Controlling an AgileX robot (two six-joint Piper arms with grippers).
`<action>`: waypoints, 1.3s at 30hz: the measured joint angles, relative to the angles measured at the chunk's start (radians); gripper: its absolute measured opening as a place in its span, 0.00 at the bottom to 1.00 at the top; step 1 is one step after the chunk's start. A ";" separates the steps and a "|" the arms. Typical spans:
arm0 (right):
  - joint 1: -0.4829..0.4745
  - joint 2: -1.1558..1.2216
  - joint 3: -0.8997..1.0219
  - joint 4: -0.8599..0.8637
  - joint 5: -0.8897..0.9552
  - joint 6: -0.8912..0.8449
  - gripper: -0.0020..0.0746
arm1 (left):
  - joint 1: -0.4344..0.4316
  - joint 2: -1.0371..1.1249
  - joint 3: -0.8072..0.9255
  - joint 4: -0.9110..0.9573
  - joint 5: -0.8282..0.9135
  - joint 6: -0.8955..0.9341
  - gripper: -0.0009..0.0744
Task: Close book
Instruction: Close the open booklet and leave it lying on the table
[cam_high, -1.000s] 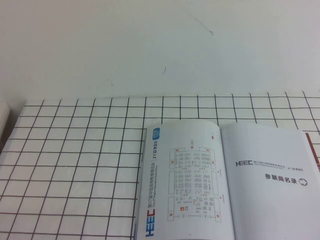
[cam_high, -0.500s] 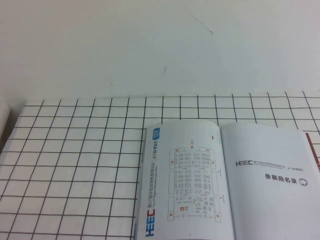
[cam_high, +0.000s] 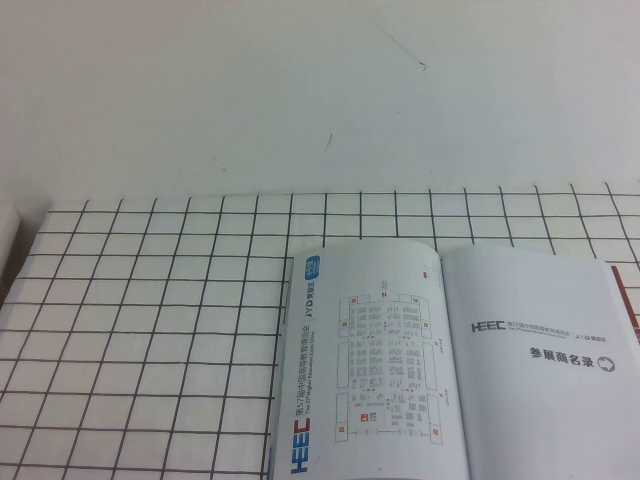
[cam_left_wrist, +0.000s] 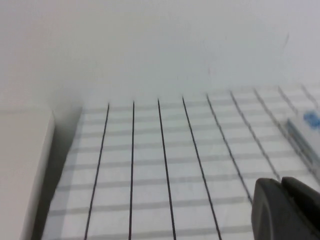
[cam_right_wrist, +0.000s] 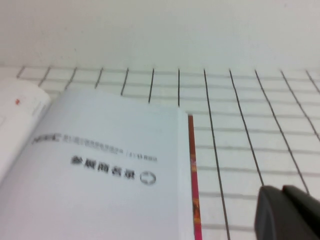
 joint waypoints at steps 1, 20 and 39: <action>0.000 0.000 0.000 0.000 -0.040 0.000 0.02 | 0.000 0.000 0.000 -0.009 -0.045 -0.002 0.01; 0.000 0.000 0.000 0.018 -0.788 0.132 0.02 | 0.000 0.000 0.000 -0.090 -0.627 -0.310 0.01; 0.000 0.086 -0.643 0.065 -0.719 0.029 0.02 | 0.000 -0.002 -0.595 0.089 -0.531 -0.371 0.01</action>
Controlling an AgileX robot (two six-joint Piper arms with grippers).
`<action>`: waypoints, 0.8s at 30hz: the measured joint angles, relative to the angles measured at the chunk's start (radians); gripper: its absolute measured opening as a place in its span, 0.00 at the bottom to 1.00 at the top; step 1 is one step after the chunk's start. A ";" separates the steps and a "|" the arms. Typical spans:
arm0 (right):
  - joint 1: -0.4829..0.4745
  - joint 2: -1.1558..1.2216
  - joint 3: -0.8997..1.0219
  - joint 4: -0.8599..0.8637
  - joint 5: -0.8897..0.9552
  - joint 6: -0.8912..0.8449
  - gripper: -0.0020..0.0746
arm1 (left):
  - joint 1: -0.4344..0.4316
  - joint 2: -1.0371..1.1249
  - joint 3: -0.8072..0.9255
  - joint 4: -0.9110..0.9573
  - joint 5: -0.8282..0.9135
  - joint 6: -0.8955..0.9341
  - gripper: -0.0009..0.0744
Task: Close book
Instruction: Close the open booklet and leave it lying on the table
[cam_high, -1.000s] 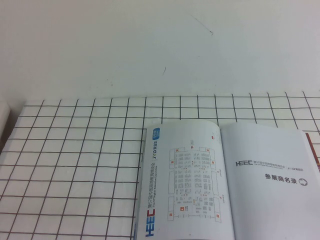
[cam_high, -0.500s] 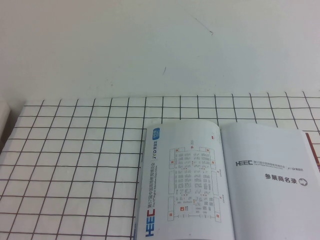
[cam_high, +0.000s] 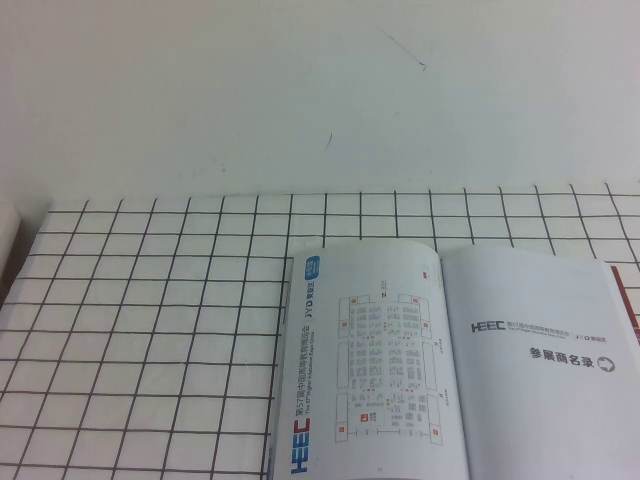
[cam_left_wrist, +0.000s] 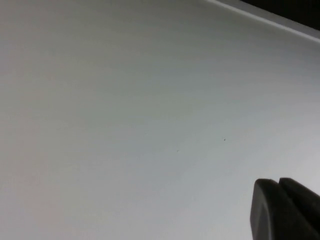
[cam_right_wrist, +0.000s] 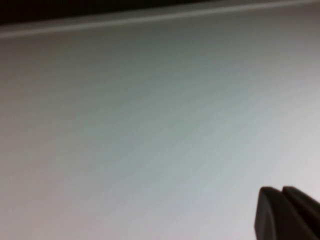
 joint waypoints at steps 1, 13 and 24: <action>0.000 0.027 -0.036 -0.002 0.059 -0.001 0.02 | 0.000 0.003 -0.027 0.023 0.028 0.006 0.01; 0.000 0.275 -0.115 -0.004 0.917 -0.007 0.02 | 0.000 0.201 -0.096 0.060 0.814 0.025 0.01; 0.000 0.333 -0.056 0.035 1.163 -0.016 0.02 | 0.000 0.364 0.048 -0.034 1.079 0.019 0.01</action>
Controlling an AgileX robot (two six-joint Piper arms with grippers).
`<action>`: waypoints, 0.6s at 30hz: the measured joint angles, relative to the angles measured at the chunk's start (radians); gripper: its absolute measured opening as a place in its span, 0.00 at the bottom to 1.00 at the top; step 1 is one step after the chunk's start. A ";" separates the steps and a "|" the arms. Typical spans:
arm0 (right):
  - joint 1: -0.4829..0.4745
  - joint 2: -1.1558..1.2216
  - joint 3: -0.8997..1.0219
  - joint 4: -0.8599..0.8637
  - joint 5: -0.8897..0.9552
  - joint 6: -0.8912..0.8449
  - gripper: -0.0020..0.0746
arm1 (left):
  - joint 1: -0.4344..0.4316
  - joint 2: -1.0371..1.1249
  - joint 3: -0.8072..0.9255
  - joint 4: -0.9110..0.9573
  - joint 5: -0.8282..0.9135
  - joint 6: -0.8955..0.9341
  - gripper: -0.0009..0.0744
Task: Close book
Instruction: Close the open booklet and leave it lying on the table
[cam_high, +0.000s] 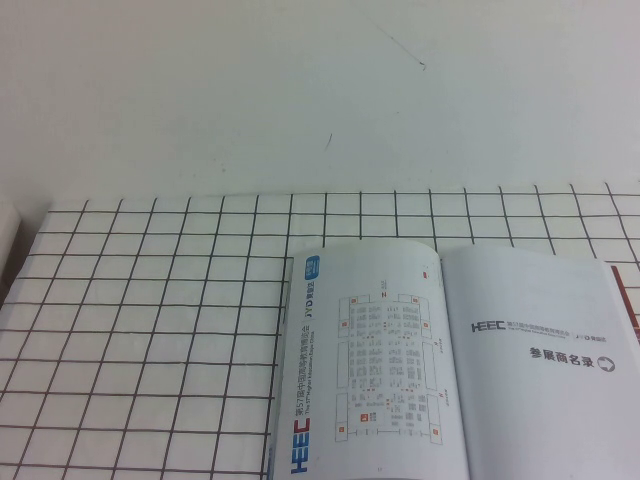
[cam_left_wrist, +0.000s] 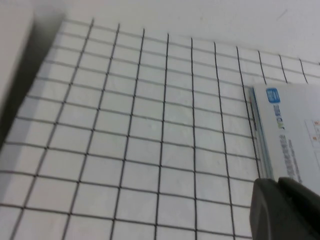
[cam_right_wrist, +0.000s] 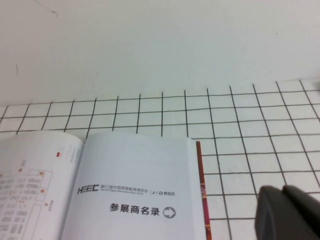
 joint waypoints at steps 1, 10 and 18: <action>0.000 0.000 0.002 0.008 0.000 0.002 0.02 | 0.000 0.012 0.013 -0.026 -0.003 0.000 0.01; 0.004 0.063 0.011 0.405 0.009 -0.318 0.02 | 0.000 0.137 0.082 -0.145 -0.164 0.010 0.01; 0.007 0.354 0.011 0.849 0.113 -0.784 0.02 | 0.000 0.324 0.083 -0.290 -0.237 0.161 0.01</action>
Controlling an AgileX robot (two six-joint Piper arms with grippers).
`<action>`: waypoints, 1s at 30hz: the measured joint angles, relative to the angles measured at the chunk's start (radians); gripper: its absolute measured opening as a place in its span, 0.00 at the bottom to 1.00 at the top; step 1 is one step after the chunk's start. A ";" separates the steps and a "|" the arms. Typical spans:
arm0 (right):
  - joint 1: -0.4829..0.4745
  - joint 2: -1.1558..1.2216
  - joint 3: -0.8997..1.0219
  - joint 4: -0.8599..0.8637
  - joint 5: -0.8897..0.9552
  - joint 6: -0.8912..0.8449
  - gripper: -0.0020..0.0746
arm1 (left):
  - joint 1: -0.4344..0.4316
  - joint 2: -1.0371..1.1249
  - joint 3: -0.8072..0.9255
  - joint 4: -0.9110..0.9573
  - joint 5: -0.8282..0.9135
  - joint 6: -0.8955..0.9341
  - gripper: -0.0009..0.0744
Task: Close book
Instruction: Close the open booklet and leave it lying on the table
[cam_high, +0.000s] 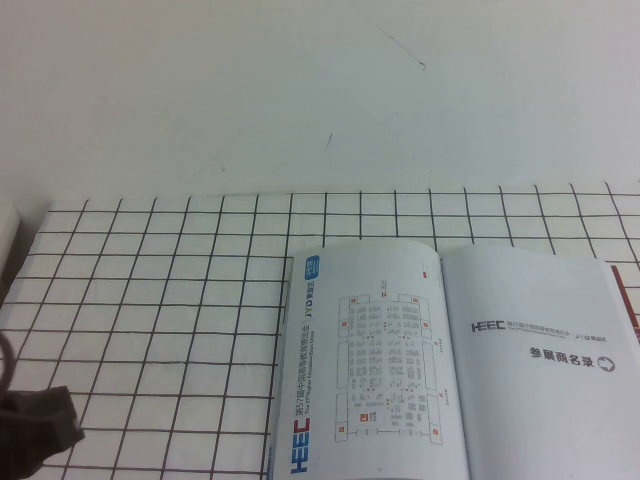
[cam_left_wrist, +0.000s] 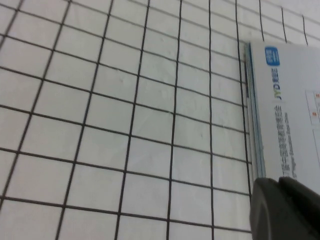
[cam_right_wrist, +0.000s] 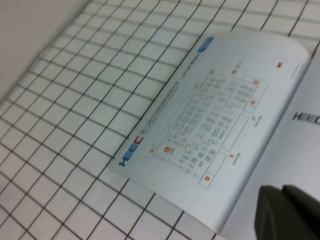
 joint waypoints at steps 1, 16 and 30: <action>0.000 0.047 0.000 0.016 0.003 -0.029 0.02 | 0.000 0.028 0.000 -0.047 0.000 0.055 0.01; 0.170 0.554 -0.104 -0.005 -0.128 -0.157 0.02 | 0.000 0.556 -0.066 -0.849 0.045 0.872 0.01; 0.303 1.019 -0.353 -0.305 -0.159 0.075 0.02 | 0.000 0.863 -0.168 -1.100 0.082 1.117 0.01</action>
